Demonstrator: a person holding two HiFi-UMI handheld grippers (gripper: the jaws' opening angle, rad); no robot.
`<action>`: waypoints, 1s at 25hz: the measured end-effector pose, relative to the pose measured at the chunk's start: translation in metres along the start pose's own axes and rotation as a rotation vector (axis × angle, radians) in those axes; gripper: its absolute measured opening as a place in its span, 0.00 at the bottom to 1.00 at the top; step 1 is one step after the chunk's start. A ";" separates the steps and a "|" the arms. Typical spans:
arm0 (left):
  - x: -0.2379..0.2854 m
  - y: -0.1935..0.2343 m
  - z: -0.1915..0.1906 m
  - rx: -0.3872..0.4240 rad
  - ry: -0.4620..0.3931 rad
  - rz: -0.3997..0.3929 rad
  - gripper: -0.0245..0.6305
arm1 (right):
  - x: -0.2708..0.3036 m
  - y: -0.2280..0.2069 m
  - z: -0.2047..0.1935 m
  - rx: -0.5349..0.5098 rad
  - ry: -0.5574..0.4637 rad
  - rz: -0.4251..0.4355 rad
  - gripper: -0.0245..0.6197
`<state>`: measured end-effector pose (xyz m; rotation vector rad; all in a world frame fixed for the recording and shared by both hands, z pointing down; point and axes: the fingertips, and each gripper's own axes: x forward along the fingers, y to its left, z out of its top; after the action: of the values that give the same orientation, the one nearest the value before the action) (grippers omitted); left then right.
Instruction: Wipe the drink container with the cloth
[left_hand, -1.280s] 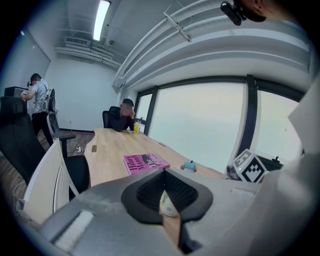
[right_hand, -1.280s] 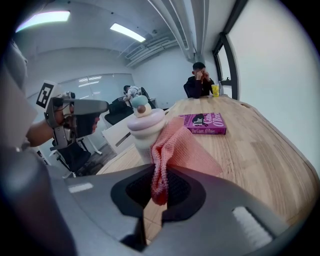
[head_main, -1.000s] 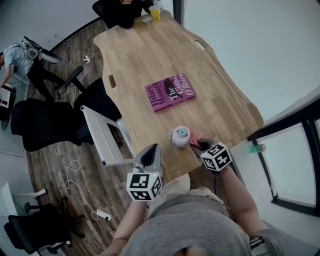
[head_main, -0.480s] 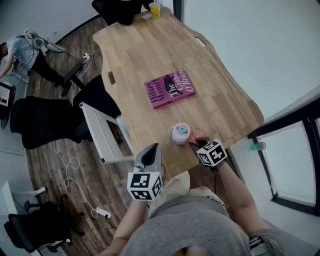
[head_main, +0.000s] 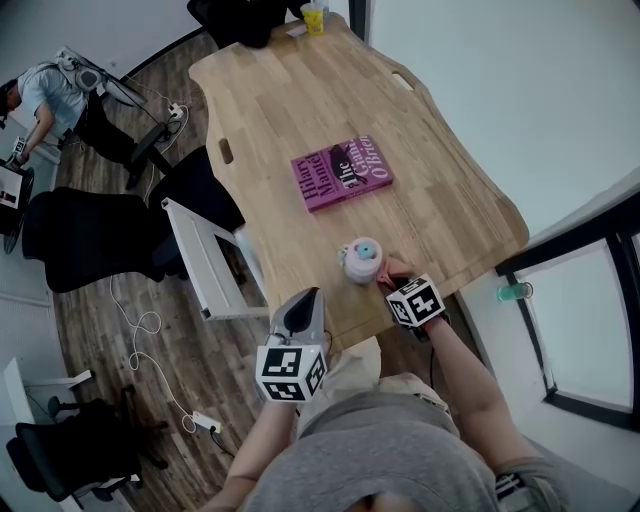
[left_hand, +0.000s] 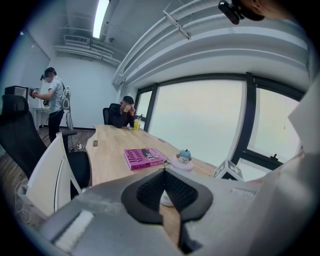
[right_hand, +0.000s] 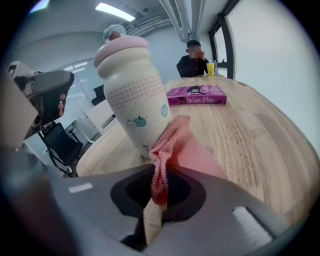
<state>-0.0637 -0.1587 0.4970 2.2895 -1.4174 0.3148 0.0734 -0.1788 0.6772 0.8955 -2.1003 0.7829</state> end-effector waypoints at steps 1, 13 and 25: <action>-0.001 -0.001 -0.001 0.000 -0.002 0.001 0.04 | 0.001 0.000 0.000 0.005 -0.003 -0.007 0.08; -0.031 -0.007 -0.013 0.001 -0.023 0.012 0.04 | -0.028 0.001 -0.001 0.087 -0.109 -0.071 0.08; -0.058 -0.025 -0.020 0.013 -0.051 -0.012 0.04 | -0.118 0.025 0.030 0.085 -0.381 -0.190 0.08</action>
<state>-0.0669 -0.0932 0.4848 2.3307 -1.4301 0.2641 0.1028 -0.1452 0.5613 1.3577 -2.2706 0.6436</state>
